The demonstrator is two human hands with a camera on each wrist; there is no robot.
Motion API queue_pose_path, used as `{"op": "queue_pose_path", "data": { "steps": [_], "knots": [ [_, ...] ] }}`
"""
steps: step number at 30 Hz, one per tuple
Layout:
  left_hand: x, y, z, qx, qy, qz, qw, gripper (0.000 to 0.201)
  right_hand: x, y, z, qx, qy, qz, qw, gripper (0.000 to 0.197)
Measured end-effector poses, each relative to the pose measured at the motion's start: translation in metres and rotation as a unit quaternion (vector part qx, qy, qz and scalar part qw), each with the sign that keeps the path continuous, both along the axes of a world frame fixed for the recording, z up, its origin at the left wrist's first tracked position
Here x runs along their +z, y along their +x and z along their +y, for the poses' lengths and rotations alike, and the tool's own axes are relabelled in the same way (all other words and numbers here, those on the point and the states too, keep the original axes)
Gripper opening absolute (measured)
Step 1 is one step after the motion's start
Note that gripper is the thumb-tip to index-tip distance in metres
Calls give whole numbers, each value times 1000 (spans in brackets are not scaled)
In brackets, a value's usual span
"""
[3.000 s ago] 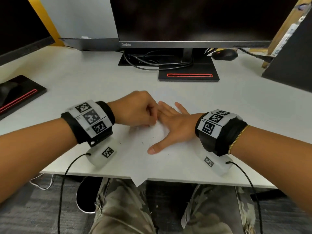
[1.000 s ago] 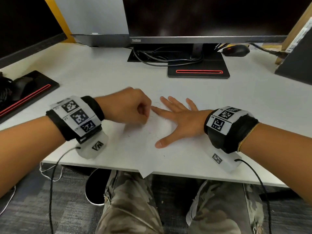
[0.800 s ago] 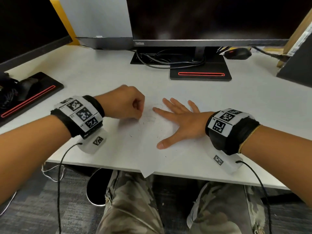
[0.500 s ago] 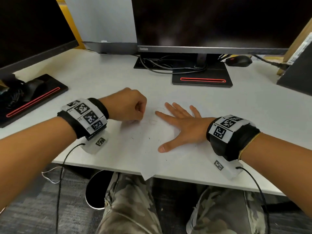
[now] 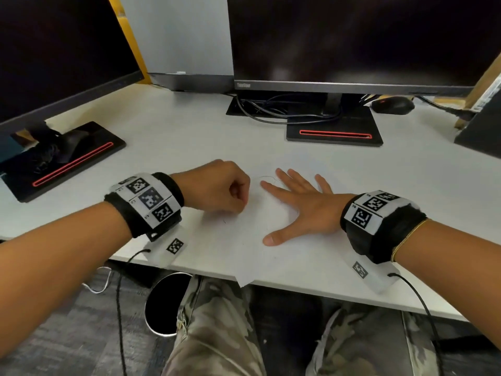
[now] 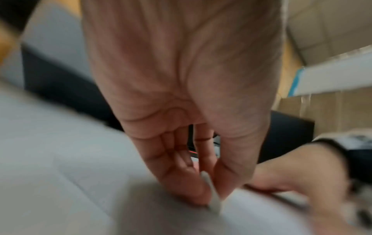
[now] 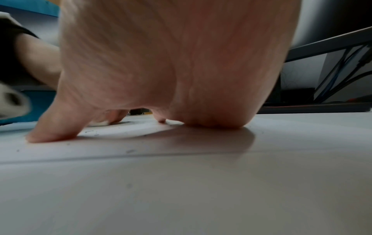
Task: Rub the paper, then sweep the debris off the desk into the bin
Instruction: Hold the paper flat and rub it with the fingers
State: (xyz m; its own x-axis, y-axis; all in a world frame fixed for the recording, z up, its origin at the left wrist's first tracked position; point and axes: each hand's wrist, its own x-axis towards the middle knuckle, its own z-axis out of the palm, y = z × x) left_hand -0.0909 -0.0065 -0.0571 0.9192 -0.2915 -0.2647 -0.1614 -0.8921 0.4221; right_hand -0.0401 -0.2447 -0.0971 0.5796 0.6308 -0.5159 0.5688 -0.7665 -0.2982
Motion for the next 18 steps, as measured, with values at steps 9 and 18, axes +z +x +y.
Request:
{"op": "queue_pose_path", "data": {
  "steps": [9, 18],
  "knots": [
    [1, 5, 0, 6, 37, -32, 999, 6, -1, 0, -1, -9, 13, -1, 1000, 135],
    [-3, 30, -24, 7, -53, 4, 999, 14, -5, 12, 18, -20, 42, -28, 999, 133]
  ]
}}
